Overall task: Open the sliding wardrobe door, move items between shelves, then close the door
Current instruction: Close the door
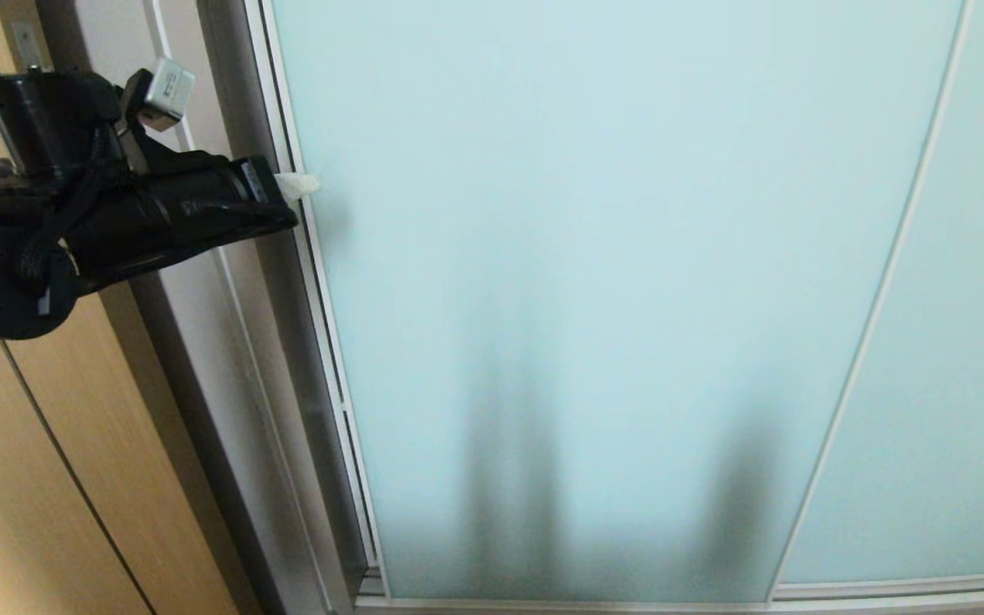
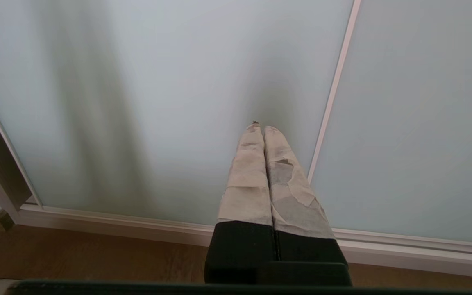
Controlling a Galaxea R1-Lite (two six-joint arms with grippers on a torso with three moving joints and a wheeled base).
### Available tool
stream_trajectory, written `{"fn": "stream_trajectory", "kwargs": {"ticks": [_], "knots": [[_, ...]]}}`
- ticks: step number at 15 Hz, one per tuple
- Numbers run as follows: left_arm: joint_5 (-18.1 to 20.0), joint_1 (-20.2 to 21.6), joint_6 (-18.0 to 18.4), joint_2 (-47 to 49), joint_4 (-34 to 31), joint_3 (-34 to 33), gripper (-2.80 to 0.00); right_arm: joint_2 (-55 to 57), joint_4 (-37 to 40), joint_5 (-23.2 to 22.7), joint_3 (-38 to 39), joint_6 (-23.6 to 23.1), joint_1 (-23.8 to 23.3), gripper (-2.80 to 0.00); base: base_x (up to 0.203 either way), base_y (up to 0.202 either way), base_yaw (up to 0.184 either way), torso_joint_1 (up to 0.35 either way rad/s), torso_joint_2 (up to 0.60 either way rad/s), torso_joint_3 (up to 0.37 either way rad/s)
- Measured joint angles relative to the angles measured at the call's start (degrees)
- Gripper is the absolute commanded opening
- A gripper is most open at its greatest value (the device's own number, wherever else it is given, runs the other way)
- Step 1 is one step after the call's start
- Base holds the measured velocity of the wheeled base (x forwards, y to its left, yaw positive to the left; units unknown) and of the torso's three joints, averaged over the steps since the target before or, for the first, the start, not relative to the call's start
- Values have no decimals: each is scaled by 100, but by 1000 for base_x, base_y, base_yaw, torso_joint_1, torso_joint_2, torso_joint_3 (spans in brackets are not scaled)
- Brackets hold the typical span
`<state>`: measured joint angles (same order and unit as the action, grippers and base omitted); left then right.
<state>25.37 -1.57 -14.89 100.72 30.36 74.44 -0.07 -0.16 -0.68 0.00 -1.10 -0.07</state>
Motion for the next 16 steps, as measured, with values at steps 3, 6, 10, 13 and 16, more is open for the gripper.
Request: {"fn": "stream_trajectory", "kwargs": {"ticks": [3, 6, 10, 13, 16], "knots": [[78, -52, 13, 135, 23, -71, -280, 0, 2, 0, 0, 0, 0, -280, 0, 0, 0, 0, 0, 0], [50, -64, -11, 649, 348, 96, -280, 0, 1, 0, 0, 0, -2, -280, 0, 0, 0, 0, 0, 0], [32, -71, -80, 1430, 530, 538, -280, 0, 0, 2, 0, -2, -2, -280, 0, 0, 0, 0, 0, 0], [23, -68, -151, 1835, 549, 843, -280, 0, 0, 2, 0, -1, -2, -280, 0, 0, 0, 0, 0, 0], [-10, -44, -159, 2074, 551, 1014, -280, 0, 2, 2, 0, 0, -2, -280, 0, 0, 0, 0, 0, 0]]}}
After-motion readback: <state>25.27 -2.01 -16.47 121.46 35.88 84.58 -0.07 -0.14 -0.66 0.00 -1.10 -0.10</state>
